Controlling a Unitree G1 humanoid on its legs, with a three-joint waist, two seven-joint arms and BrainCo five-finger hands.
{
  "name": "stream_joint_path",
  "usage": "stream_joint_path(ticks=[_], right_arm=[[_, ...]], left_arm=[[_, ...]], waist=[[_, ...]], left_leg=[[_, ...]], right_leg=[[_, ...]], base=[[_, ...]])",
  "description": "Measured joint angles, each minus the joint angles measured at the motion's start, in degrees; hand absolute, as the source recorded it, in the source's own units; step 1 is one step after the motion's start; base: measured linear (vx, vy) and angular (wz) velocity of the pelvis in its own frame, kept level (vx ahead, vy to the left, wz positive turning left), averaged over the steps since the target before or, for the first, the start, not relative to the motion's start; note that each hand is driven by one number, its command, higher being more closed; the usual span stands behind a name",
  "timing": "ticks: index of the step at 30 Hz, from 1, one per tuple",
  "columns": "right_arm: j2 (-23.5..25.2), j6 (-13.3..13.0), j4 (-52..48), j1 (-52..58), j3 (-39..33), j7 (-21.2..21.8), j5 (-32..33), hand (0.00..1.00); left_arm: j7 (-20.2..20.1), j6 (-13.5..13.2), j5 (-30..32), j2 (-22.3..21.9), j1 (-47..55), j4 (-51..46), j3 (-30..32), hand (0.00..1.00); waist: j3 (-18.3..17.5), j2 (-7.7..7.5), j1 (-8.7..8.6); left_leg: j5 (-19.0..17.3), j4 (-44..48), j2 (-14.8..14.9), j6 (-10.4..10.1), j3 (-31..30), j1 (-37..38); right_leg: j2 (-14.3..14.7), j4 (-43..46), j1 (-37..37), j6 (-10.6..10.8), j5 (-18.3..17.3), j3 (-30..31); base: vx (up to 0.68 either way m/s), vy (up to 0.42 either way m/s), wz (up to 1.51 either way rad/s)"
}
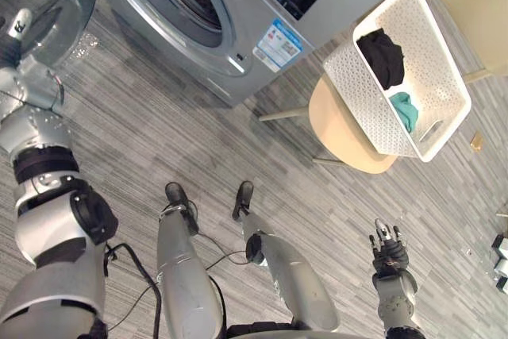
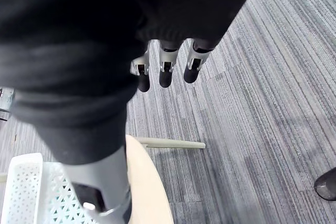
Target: Pick up the laundry basket with both hands and put the clothes into the washing machine.
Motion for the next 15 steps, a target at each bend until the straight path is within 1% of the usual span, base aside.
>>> stream_joint_path(ticks=[1, 2, 3, 4, 5, 7, 8, 9, 10, 12, 13, 15], right_arm=[[-0.02, 0.0, 0.49, -0.09, -0.21, 0.0, 0.0, 0.0], [-0.03, 0.0, 0.85, -0.15, -0.31, -0.03, -0.01, 0.0], [-0.01, 0.14, 1.24, -0.2, -0.33, -0.05, -0.01, 0.0], [-0.02, 0.49, 1.34, -0.29, -0.34, -0.09, -0.02, 0.0], [-0.03, 0.56, 1.31, -0.37, -0.39, -0.09, -0.01, 0.0], [0.06, 0.98, 1.27, -1.13, -0.49, -0.2, -0.11, 0.0], [0.05, 0.97, 1.08, -1.19, -0.91, -0.25, -0.14, 0.0], [0.05, 0.99, 1.05, -1.48, -1.27, -0.28, -0.24, 0.0], [0.04, 0.99, 0.66, -1.46, -1.95, -0.33, -0.7, 0.0], [0.0, 1.0, 0.62, -1.46, -2.49, -0.52, -1.28, 0.0], [0.01, 1.0, 0.26, -1.3, -2.49, -0.67, -1.86, 0.0], [0.03, 1.03, -1.59, -0.44, -2.46, -0.79, -2.8, 0.0]], left_arm=[[0.08, -0.02, 0.0, -0.75, 2.15, -1.03, 0.6, 0.0], [0.08, -0.06, -0.01, -1.34, 3.19, -1.4, 0.71, 0.0], [0.07, -0.06, -0.01, -2.9, 5.04, -2.25, 0.8, 0.0], [0.07, -0.14, -0.01, -5.12, 7.29, -3.9, 0.8, 0.0], [0.07, -0.15, -0.01, -6.03, 8.35, -4.52, 0.77, 0.0], [0.05, -0.82, 0.01, -11.7, 14.39, -7.95, -0.03, 0.0], [0.03, -1.15, 0.01, -14.32, 16.84, -8.79, -1.07, 0.0], [-0.02, -1.2, 0.07, -16.69, 19.66, -10.38, -3.09, 0.0], [-0.36, -1.46, 0.27, -20.42, 25.33, -13.23, -7.63, 0.0], [-1.37, -2.49, 0.25, -24.31, 31.31, -15.7, -12.23, 0.0], [-1.79, -3.28, 0.2, -27.2, 36.71, -17.81, -16.13, 0.0], [-3.41, -3.98, 0.2, -30.48, 44.46, -20.58, -21.76, 0.0]], waist=[[-0.02, 0.15, 0.03], [-0.05, 0.45, 0.21], [0.03, 0.85, 0.98], [-0.05, 1.2, 1.27], [-0.09, 1.49, 1.26], [-0.05, 2.08, 1.3], [-0.31, 2.65, 1.27], [-0.29, 2.91, 1.26], [-0.76, 3.84, 1.26], [-1.47, 4.86, 1.31], [-2.6, 5.62, 1.29], [-4.86, 6.89, 1.3]], left_leg=[[0.01, -0.4, -0.58, 0.02, 0.0, 0.84], [0.01, -0.55, -0.72, 0.02, 0.05, 1.18], [0.01, -0.92, -0.98, 0.03, 0.36, 2.3], [0.04, -1.19, -1.57, 0.06, 0.58, 3.45], [0.05, -1.29, -1.68, 0.08, 0.6, 3.85], [0.04, -2.2, -2.67, 0.09, 1.07, 7.21], [0.0, -2.46, -2.96, 0.13, 1.09, 8.3], [-0.01, -3.15, -3.6, 0.13, 1.34, 9.89], [-0.1, -4.03, -4.45, 0.22, 1.66, 12.1], [-0.22, -5.07, -5.27, 0.38, 2.55, 14.89], [-0.23, -6.12, -6.09, 0.39, 3.33, 17.1], [-0.22, -8.23, -7.59, 0.39, 4.71, 20.28]], right_leg=[[-0.51, 0.7, 0.35, -0.16, -0.86, -0.14], [-0.69, 1.1, 0.46, 0.17, -1.1, -0.17], [-1.02, 1.92, 0.8, 0.23, -1.38, -0.1], [-1.54, 2.15, 1.69, 0.09, -1.96, -0.12], [-1.65, 2.34, 2.02, 0.17, -2.18, -0.16], [-2.68, 4.06, 4.03, 0.41, -3.57, -0.1], [-3.07, 4.96, 4.68, 0.55, -4.38, -0.18], [-3.69, 6.08, 5.42, 0.77, -5.22, -0.19], [-4.59, 7.73, 6.56, 0.97, -6.54, -0.15], [-5.55, 9.26, 7.92, 1.18, -7.79, -0.02], [-6.45, 10.67, 8.72, 1.56, -8.8, 0.4], [-7.74, 12.02, 9.8, 1.95, -10.12, 1.24]], base=[[0.09, 0.03, 0.19], [0.06, 0.033, 0.13], [0.06, 0.037, 0.12], [0.06, 0.04, 0.12], [0.05, 0.031, 0.18], [0.06, 0.047, 0.2], [0.05, 0.059, 0.23], [0.03, 0.041, 0.27], [0.04, 0.053, 0.23], [0.04, 0.042, 0.17], [0.05, 0.045, 0.07], [0.07, 0.053, -0.01]])
